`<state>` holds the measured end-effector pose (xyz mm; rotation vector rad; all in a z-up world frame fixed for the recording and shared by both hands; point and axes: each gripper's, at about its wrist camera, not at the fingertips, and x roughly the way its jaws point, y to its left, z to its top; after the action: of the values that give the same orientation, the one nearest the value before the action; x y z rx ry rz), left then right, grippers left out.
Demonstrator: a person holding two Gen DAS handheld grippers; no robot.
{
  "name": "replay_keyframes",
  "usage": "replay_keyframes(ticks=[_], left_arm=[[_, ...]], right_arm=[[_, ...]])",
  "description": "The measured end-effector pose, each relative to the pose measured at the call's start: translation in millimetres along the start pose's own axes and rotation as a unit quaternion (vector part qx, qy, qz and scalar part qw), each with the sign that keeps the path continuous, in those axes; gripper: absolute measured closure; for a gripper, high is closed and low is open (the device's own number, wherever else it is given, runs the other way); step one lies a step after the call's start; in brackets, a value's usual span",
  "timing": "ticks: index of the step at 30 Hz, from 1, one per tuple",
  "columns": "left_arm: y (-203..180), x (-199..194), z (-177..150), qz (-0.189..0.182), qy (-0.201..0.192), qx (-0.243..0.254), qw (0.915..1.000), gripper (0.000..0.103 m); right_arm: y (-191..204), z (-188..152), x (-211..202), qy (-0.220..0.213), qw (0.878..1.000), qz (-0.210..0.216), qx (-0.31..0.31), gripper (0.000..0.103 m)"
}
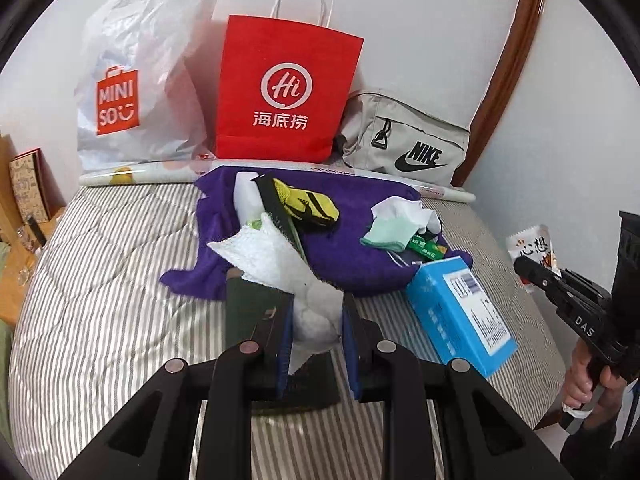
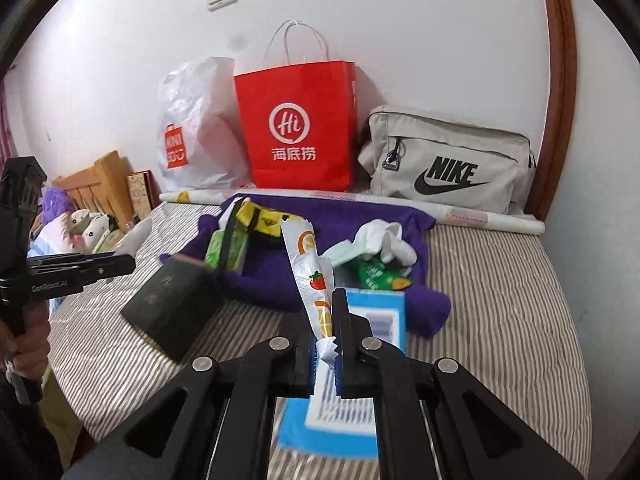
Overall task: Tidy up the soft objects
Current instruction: 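Lift the sachet with the right tool while the left tool lifts the tissue over the towel, then lower the tissue with the left tool while the right tool lowers the sachet, open both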
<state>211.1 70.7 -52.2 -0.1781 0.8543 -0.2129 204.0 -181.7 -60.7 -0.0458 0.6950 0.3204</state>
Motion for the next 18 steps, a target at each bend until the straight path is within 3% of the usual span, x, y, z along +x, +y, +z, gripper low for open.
replay_keyframes(ticks=[18], left_arm=[[-12, 98, 66, -0.025, 0.066, 0.012, 0.9974, 0.082]], right_arm=[[-29, 54, 110, 0.046, 0.999, 0.024, -0.007, 0.097]])
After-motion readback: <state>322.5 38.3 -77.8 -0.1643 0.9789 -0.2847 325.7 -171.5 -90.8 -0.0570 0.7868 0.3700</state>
